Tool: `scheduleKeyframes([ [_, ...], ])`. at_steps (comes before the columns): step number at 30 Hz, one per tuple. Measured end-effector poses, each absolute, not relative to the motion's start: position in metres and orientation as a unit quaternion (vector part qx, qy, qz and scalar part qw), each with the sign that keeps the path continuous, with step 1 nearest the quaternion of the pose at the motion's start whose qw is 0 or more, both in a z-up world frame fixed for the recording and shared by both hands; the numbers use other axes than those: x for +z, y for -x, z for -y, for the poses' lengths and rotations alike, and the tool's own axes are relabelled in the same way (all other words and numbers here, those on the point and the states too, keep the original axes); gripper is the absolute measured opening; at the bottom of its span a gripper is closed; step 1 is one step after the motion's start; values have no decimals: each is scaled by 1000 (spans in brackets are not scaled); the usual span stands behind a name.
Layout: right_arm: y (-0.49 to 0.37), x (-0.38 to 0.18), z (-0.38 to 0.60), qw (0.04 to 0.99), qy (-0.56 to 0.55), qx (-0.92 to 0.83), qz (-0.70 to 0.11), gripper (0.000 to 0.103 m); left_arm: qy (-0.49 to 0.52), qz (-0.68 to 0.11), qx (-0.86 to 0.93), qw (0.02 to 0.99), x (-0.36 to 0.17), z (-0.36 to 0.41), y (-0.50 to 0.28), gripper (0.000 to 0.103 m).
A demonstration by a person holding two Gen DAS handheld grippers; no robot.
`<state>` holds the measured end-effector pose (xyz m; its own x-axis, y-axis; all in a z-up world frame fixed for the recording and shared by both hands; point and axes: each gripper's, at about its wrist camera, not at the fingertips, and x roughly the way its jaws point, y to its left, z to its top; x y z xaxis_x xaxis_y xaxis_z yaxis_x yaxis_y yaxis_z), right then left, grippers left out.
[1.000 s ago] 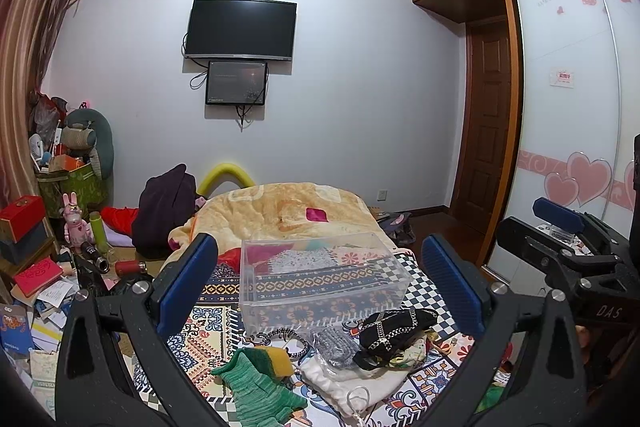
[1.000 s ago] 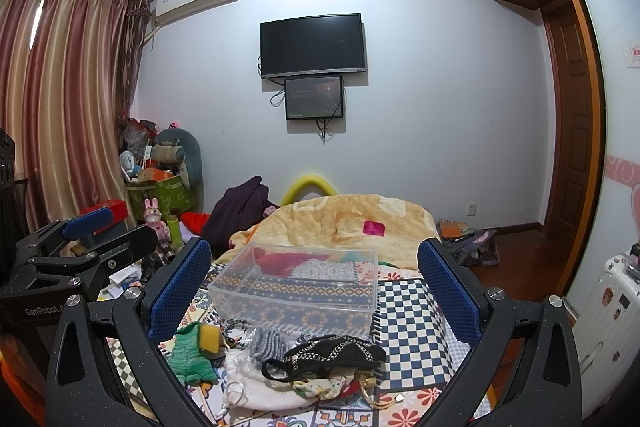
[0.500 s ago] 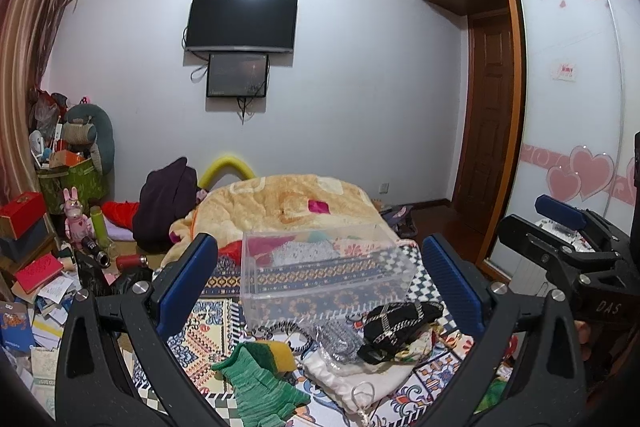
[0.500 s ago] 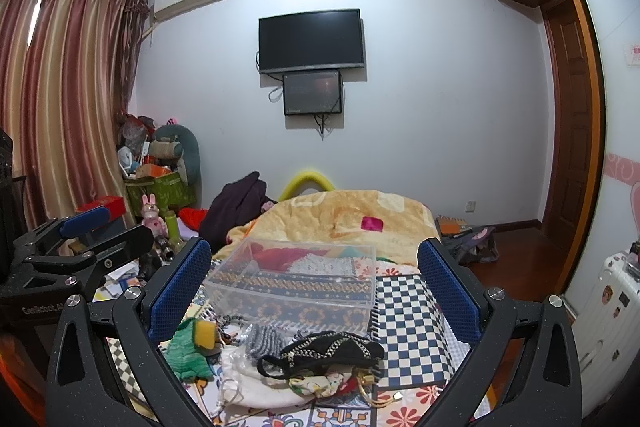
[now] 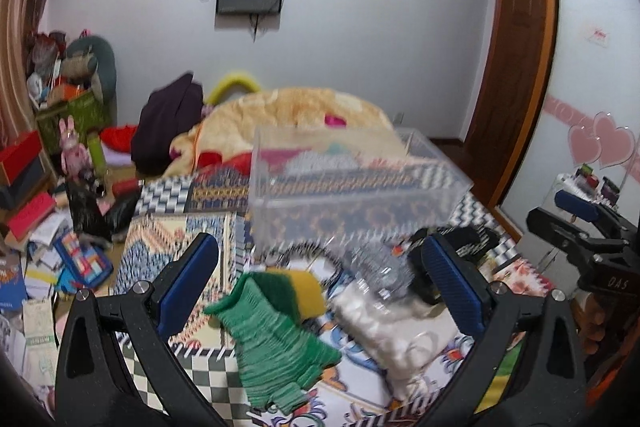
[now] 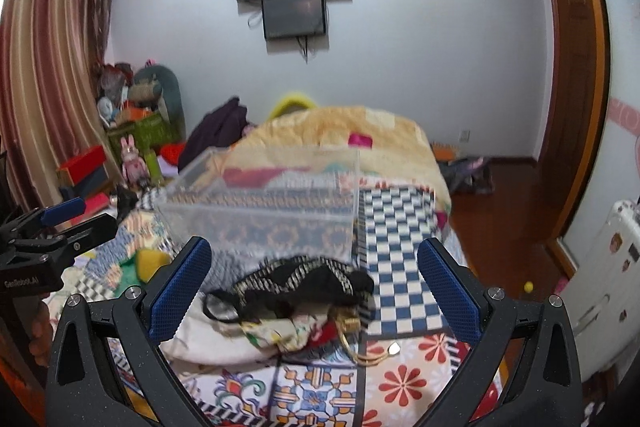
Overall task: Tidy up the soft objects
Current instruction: 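Grasp the green-yellow sponge with left tool while right tool grasps black patterned bag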
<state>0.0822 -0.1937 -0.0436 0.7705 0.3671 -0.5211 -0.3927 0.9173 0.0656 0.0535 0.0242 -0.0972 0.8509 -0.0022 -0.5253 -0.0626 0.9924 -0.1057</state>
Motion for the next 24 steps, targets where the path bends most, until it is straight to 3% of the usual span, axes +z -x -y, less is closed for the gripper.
scheduleKeyframes([
  [9,-103,-70,197,923,16,207,-323,84,88,-325,44,941,-140,-59,-69,101],
  [11,-105,-74,196,920,15,209,-330,78,95,-332,40,938,-145,-64,-74,90],
  [18,-114,-79,194,913,1,226,-339,63,90,-333,15,938,-148,-50,-81,73],
  [21,-114,-79,191,914,9,226,-336,58,85,-339,-1,937,-150,-43,-83,61],
  [23,-113,-78,189,915,15,227,-334,51,82,-349,-8,933,-154,-39,-84,44],
  [24,-114,-78,187,914,18,228,-334,49,81,-354,-10,932,-156,-38,-85,40],
])
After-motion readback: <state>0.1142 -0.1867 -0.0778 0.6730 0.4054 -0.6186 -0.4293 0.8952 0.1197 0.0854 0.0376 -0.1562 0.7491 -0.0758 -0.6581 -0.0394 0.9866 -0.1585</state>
